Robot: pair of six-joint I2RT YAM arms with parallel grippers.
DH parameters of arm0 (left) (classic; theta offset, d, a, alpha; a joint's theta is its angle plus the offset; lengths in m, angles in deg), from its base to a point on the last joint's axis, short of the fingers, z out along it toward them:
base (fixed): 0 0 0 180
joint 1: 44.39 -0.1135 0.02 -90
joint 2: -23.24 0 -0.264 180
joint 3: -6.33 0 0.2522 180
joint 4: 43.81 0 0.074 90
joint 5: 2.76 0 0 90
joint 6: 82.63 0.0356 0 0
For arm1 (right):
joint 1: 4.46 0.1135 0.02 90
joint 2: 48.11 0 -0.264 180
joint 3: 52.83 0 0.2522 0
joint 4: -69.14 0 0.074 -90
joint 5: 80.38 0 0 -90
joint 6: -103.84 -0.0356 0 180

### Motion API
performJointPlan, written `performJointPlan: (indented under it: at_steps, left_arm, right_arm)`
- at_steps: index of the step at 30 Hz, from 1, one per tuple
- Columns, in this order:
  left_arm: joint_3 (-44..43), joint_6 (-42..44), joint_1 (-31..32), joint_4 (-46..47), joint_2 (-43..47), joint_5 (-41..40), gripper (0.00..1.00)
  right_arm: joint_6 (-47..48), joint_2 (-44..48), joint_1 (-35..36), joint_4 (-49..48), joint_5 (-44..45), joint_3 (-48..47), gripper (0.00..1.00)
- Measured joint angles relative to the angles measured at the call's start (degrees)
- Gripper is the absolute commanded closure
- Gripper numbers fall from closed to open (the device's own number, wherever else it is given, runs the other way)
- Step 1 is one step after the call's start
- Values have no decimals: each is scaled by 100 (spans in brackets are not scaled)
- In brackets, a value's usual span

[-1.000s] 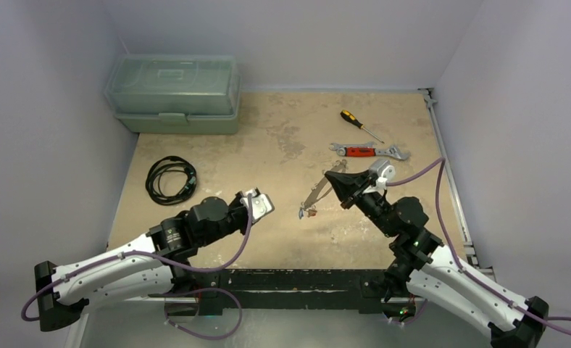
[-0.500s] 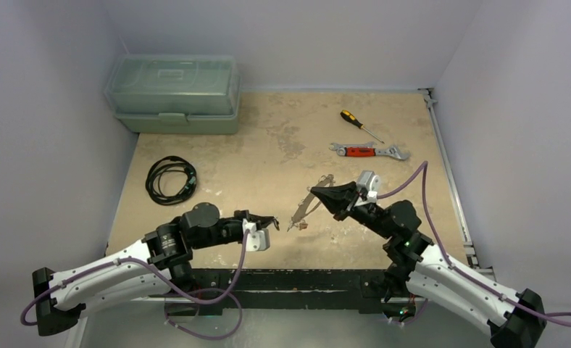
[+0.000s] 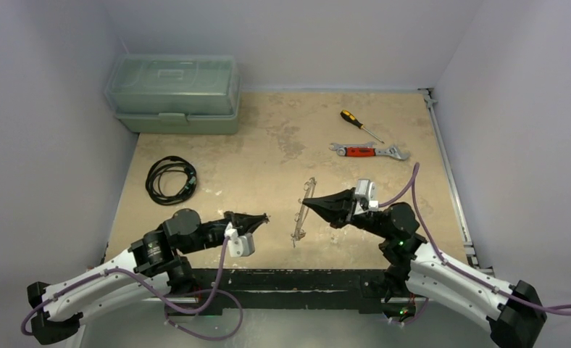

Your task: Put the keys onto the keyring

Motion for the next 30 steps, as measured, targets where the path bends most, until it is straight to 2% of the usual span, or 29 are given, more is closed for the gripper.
performJointPlan:
  at_steps: [20, 30]
  left_arm:
    - [13, 221, -120, 85, 216, 1292, 100]
    - [-326, 780, -125, 162, -595, 1775, 100]
  right_arm:
    - [-146, -614, 166, -1123, -1794, 186, 100]
    - [-149, -1156, 166, -1110, -2590, -116, 100]
